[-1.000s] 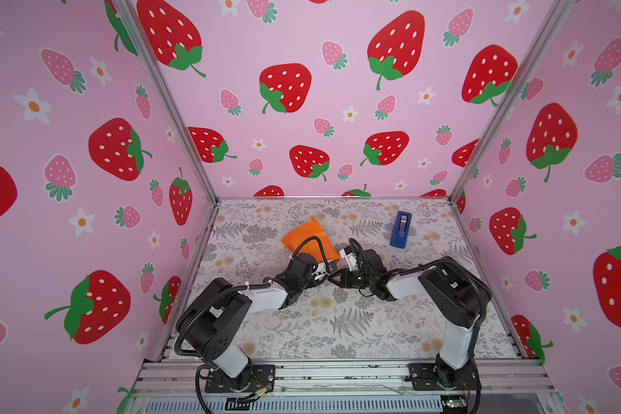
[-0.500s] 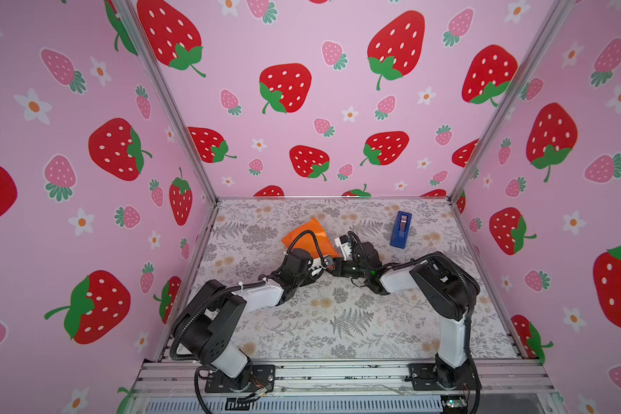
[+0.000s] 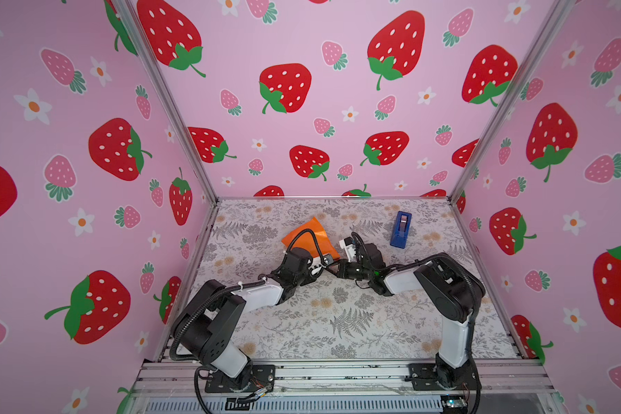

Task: Wrap a gift box in wrapping paper
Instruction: Fold the wrapping paper in the gift box, then tear off the tape using the Tape Cutter.

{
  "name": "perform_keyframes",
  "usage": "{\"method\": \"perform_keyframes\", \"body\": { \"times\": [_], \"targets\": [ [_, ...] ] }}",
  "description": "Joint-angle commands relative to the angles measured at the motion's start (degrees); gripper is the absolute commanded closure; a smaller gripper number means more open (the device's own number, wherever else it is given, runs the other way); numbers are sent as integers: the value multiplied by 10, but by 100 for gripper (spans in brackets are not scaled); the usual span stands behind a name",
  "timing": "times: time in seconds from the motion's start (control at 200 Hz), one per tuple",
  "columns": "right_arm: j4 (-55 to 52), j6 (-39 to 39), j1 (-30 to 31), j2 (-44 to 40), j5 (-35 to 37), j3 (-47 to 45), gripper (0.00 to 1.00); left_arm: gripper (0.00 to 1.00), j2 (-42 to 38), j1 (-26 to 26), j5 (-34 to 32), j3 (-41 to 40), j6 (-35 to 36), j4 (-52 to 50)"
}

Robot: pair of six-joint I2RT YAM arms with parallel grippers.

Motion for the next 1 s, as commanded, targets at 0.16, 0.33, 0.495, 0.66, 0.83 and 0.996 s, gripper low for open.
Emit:
{"method": "perform_keyframes", "body": {
  "times": [0.16,0.33,0.495,0.66,0.83,0.996],
  "targets": [
    [-127,-66,-112,-125,17,-5,96,60,16,7,26,3,-17,-62],
    [-253,-105,-231,-141,-27,63,88,60,17,7,26,5,-16,-65],
    [-388,-144,-343,-92,-69,153,72,61,16,9,27,4,-15,-67],
    [-480,-186,-408,-42,-91,220,61,61,14,8,25,4,-13,-70],
    [-502,-202,-436,20,-159,265,59,61,14,9,24,5,-12,-72],
    [-498,-185,-439,65,-167,292,59,62,14,9,24,6,-10,-76]
  ]
}}
